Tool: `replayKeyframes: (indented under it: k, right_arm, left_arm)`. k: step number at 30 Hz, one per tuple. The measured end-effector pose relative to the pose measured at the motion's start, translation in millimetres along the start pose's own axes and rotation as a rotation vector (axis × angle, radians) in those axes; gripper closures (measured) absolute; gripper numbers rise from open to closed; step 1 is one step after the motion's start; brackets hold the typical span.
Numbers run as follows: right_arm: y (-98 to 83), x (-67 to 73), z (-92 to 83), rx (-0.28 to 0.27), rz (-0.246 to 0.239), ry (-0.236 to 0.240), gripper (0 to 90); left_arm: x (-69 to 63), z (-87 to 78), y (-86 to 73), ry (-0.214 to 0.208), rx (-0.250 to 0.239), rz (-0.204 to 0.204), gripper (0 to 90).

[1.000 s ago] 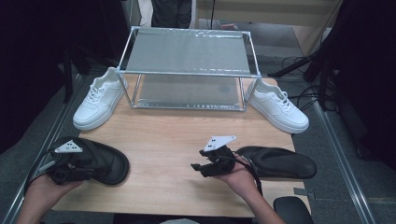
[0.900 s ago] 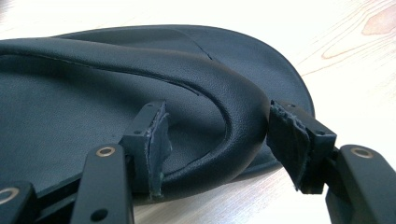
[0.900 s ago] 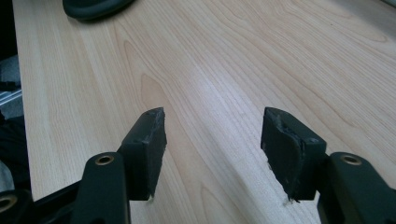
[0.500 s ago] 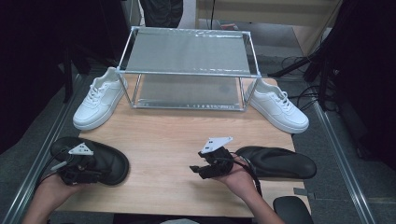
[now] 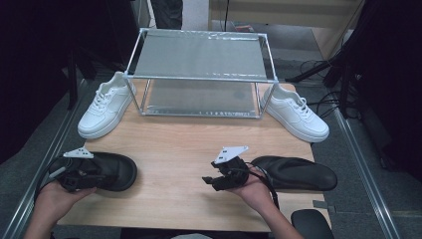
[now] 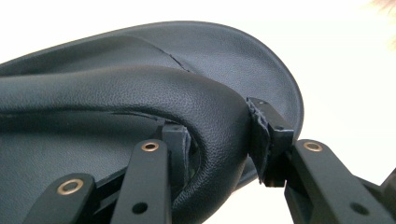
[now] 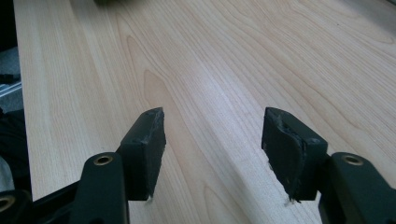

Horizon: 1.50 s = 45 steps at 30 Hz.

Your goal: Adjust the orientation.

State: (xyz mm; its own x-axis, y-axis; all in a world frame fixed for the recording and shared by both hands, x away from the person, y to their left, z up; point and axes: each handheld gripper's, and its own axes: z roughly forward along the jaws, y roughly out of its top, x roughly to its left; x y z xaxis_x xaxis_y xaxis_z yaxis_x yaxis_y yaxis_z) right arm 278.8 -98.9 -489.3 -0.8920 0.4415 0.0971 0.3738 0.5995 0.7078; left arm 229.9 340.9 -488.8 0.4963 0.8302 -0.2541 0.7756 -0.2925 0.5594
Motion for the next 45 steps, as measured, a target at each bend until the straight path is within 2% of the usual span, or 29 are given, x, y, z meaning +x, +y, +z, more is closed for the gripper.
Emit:
replayKeyframes:
  k: [3, 5, 9, 12, 13, 15, 16, 17, 21, 23, 24, 26, 27, 28, 30, 31, 32, 33, 36, 38, 41, 44, 45]
  right_arm:
    - [0.2, -0.8, -1.9, -0.008, 0.008, 0.0, 41.0]
    - [0.3, -2.2, -3.0, -0.017, 0.017, 0.002, 41.1]
    - [0.6, -4.5, -4.5, -0.028, 0.03, 0.003, 41.3]
    - [1.4, -7.7, -7.5, -0.055, 0.045, 0.008, 41.6]
    - [2.2, -8.9, -8.7, -0.056, 0.051, 0.011, 41.5]
    - [3.2, -10.3, -10.0, -0.063, 0.051, 0.008, 41.5]
    - [5.6, -14.1, -13.4, -0.076, 0.056, 0.004, 41.5]
    - [5.6, -14.1, -13.4, -0.076, 0.056, 0.004, 41.5]
    - [13.0, -24.8, -22.4, -0.103, 0.076, -0.02, 41.6]
    - [17.7, -33.0, -25.9, -0.114, 0.078, -0.038, 41.6]
    - [22.6, -41.8, -29.3, -0.127, 0.098, -0.047, 41.7]
    - [25.0, -46.1, -30.6, -0.134, 0.102, -0.056, 41.9]
    - [28.9, -53.4, -32.9, -0.15, 0.115, -0.068, 43.0]
    - [28.9, -53.4, -32.9, -0.15, 0.115, -0.068, 43.0]
    - [30.7, -59.3, -34.0, -0.152, 0.15, -0.063, 45.1]
    - [29.4, -60.8, -35.7, -0.163, 0.164, -0.086, 45.8]
    - [29.4, -60.8, -35.7, -0.163, 0.164, -0.086, 45.8]
    - [25.6, -59.6, -36.1, -0.164, 0.166, -0.102, 45.7]
    - [19.6, -57.7, -36.0, -0.16, 0.166, -0.11, 45.8]
    - [9.2, -56.8, -35.5, -0.159, 0.196, -0.119, 46.8]
    - [3.7, -56.5, -36.3, -0.162, 0.244, -0.102, 46.9]
    - [-1.8, -54.5, -40.2, -0.195, 0.297, -0.081, 47.3]
    - [-3.5, -52.3, -41.5, -0.204, 0.292, -0.091, 47.8]
  left_arm:
    - [-9.4, -5.4, 6.5, 0.022, -0.014, 0.015, 65.0]
    - [-20.3, -7.6, 15.5, 0.008, -0.031, 0.021, 65.3]
    - [-30.2, -5.3, 26.4, -0.009, -0.019, 0.022, 65.2]
    - [-38.4, 2.1, 38.2, -0.014, 0.016, 0.04, 65.2]
    - [-43.5, 8.0, 47.9, -0.018, 0.04, 0.055, 65.0]
    - [-46.7, 11.1, 53.0, -0.018, 0.048, 0.061, 65.0]
    - [-54.0, 17.3, 63.4, -0.022, 0.059, 0.079, 65.0]
    - [-54.0, 17.3, 63.4, -0.022, 0.059, 0.079, 65.0]
    - [-70.6, 29.8, 83.3, -0.048, 0.055, 0.106, 64.9]
    - [-79.4, 36.3, 91.4, -0.066, 0.056, 0.124, 64.9]
    - [-83.6, 39.9, 94.7, -0.073, 0.057, 0.133, 64.8]
    - [-90.6, 48.9, 101.4, -0.086, 0.062, 0.148, 64.8]
    - [-93.2, 54.1, 105.5, -0.095, 0.068, 0.153, 64.8]
    - [-95.9, 59.9, 109.5, -0.101, 0.068, 0.152, 64.8]
    - [-100.7, 72.4, 117.8, -0.123, 0.08, 0.161, 64.8]
    - [-105.5, 85.8, 125.5, -0.14, 0.095, 0.177, 64.7]
    - [-105.5, 85.8, 125.5, -0.14, 0.095, 0.177, 64.7]
    - [-107.7, 92.1, 129.1, -0.149, 0.104, 0.185, 64.7]
    - [-114.5, 108.6, 137.8, -0.164, 0.121, 0.191, 64.7]
    - [-123.0, 120.9, 143.4, -0.177, 0.133, 0.199, 64.6]
    - [-130.5, 126.6, 143.6, -0.192, 0.138, 0.224, 64.5]
    - [-140.1, 135.3, 142.4, -0.196, 0.148, 0.251, 64.4]
    - [-144.3, 141.3, 142.1, -0.205, 0.147, 0.245, 64.4]
